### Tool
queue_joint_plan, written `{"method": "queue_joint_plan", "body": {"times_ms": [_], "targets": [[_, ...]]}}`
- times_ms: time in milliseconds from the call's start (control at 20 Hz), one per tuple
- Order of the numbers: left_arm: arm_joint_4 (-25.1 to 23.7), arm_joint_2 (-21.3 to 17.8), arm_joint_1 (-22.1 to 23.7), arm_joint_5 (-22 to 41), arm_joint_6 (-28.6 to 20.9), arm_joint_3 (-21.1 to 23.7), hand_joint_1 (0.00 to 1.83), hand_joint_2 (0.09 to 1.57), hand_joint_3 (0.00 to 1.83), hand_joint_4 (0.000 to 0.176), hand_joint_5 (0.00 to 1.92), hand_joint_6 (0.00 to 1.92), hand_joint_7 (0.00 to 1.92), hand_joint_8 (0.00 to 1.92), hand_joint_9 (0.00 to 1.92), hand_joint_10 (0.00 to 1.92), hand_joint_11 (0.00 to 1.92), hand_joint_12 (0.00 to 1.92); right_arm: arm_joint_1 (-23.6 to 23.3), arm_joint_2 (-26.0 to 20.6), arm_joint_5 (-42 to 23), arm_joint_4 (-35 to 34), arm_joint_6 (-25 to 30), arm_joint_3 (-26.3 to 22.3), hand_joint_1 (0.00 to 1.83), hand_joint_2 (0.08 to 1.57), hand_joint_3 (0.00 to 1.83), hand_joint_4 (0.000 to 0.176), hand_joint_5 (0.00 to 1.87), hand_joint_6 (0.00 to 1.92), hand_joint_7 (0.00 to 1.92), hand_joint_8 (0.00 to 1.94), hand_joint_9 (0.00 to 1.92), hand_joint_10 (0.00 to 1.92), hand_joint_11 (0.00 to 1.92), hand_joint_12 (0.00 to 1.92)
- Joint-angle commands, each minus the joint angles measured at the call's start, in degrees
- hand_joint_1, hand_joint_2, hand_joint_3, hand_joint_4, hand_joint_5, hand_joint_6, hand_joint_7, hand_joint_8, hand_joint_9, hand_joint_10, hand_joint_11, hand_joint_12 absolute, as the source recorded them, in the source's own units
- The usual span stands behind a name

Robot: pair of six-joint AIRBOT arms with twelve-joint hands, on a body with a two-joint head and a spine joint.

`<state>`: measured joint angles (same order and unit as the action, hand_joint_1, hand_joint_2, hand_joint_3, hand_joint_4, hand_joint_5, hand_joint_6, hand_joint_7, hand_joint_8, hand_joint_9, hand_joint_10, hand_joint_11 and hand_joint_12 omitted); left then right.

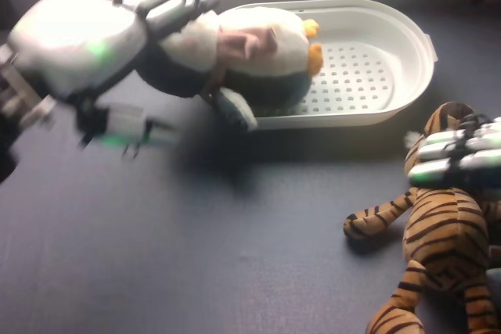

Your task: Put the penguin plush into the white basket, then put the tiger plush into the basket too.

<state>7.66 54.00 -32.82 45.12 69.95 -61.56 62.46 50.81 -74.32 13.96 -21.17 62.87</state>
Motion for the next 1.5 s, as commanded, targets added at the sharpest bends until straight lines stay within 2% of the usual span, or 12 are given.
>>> {"method": "queue_joint_plan", "body": {"times_ms": [0, 200, 300, 450, 500, 650, 800, 1050, 1100, 1200, 1350, 1450], "targets": [[-0.3, -1.0, -0.4, 10.5, -0.1, 0.8, 0.9, 0.83, 0.0, 0.176, 0.03, 0.0, 0.13, 0.0, 0.35, 0.0, 0.23, 0.92, -1.6, 0.1, -1.2, -0.4, 0.4, 0.5, 1.01, 1.04, 0.01, 0.113, 0.46, 0.0, 0.36, 0.0, 0.35, 0.0, 0.38, 0.03], [-2.7, -3.8, -5.1, 14.9, -4.3, 4.2, 0.86, 0.84, 0.0, 0.176, 0.07, 0.01, 0.14, 0.0, 0.31, 0.0, 0.11, 1.0, -4.9, 1.4, 10.2, 4.2, 1.0, 3.5, 1.12, 1.05, 0.01, 0.159, 0.37, 0.0, 0.31, 0.0, 0.33, 0.0, 0.44, 0.05], [-2.9, -4.6, -6.5, 16.2, -5.3, 4.9, 0.95, 0.83, 0.0, 0.176, 0.06, 0.0, 0.12, 0.0, 0.28, 0.0, 0.06, 1.04, -6.6, 1.7, 14.8, 6.3, 0.9, 4.4, 1.26, 1.06, 0.0, 0.131, 0.44, 0.01, 0.31, 0.0, 0.35, 0.0, 0.43, 0.06], [-2.9, -5.5, -8.0, 17.9, -5.4, 6.0, 0.94, 0.82, 0.0, 0.176, 0.1, 0.01, 0.12, 0.0, 0.28, 0.0, 0.04, 1.05, -7.4, 2.6, 19.2, 7.7, -0.2, 5.2, 1.4, 1.16, 0.0, 0.05, 0.66, 0.01, 0.47, 0.01, 0.63, 0.04, 0.23, 1.0], [-2.9, -5.8, -8.5, 18.5, -5.7, 6.3, 0.94, 0.82, 0.0, 0.176, 0.1, 0.0, 0.13, 0.0, 0.29, 0.0, 0.09, 1.02, -7.4, 3.1, 19.8, 7.6, -0.6, 5.4, 1.34, 1.21, 0.0, 0.0, 0.77, 0.93, 0.6, 1.19, 0.74, 1.13, 0.45, 1.17], [-1.8, -7.1, -11.8, 22.2, -7.3, 7.5, 0.93, 0.8, 0.0, 0.176, 0.1, 0.0, 0.18, 0.0, 0.34, 0.0, 0.15, 0.98, -7.4, 3.7, 16.5, 4.6, -0.5, 5.8, 1.3, 1.31, 0.01, 0.0, 0.7, 1.52, 0.5, 1.57, 0.58, 1.72, 0.69, 1.62], [0.3, -8.8, -15.9, 26.0, -7.5, 9.0, 0.87, 0.82, 0.0, 0.159, 0.1, 0.0, 0.22, 0.0, 0.28, 0.0, 0.05, 1.12, -7.5, 1.7, 6.4, -0.3, -0.4, 5.2, 1.34, 1.22, 0.0, 0.0, 0.85, 1.32, 0.7, 1.28, 0.7, 1.49, 0.61, 1.52], [1.3, -7.6, -16.6, 26.4, -7.5, 8.8, 0.87, 0.81, 0.0, 0.167, 0.1, 0.0, 0.19, 0.0, 0.3, 0.01, 0.05, 1.13, -13.4, 3.5, 3.0, -6.9, -0.6, 11.0, 1.21, 1.2, 0.0, 0.0, 0.94, 1.15, 0.72, 1.33, 0.71, 1.29, 0.63, 1.54], [1.3, -7.5, -16.6, 26.2, -7.5, 8.6, 0.86, 0.82, 0.0, 0.174, 0.1, 0.0, 0.17, 0.0, 0.25, 0.0, 0.02, 1.11, -16.2, 4.9, 4.6, -7.0, -0.7, 13.1, 1.31, 1.21, 0.0, 0.0, 0.85, 1.29, 0.68, 1.24, 0.77, 1.35, 0.71, 1.29], [1.4, -7.3, -16.6, 26.0, -7.5, 8.4, 0.85, 0.82, 0.0, 0.176, 0.11, 0.0, 0.17, 0.0, 0.24, 0.0, 0.03, 1.12, -23.0, 8.6, 10.2, -5.9, -1.2, 17.5, 1.36, 1.17, 0.0, 0.0, 0.97, 1.0, 0.78, 1.23, 0.83, 1.41, 0.82, 1.48], [1.3, -6.6, -16.4, 25.7, -7.5, 7.9, 0.83, 0.82, 0.0, 0.176, 0.11, 0.0, 0.15, 0.0, 0.22, 0.0, 0.0, 1.04, -32.7, 15.2, 22.0, -1.9, -1.1, 25.2, 1.46, 1.18, 0.0, 0.0, 0.86, 1.33, 0.74, 1.19, 0.77, 1.3, 0.7, 1.49], [0.9, -5.8, -15.8, 24.9, -7.7, 7.2, 0.83, 0.82, 0.0, 0.176, 0.08, 0.0, 0.13, 0.0, 0.21, 0.0, 0.0, 1.07, -36.4, 17.7, 28.0, 1.5, -1.0, 28.1, 1.35, 1.2, 0.0, 0.0, 0.91, 1.03, 0.68, 1.42, 0.74, 1.47, 0.75, 1.49]]}}
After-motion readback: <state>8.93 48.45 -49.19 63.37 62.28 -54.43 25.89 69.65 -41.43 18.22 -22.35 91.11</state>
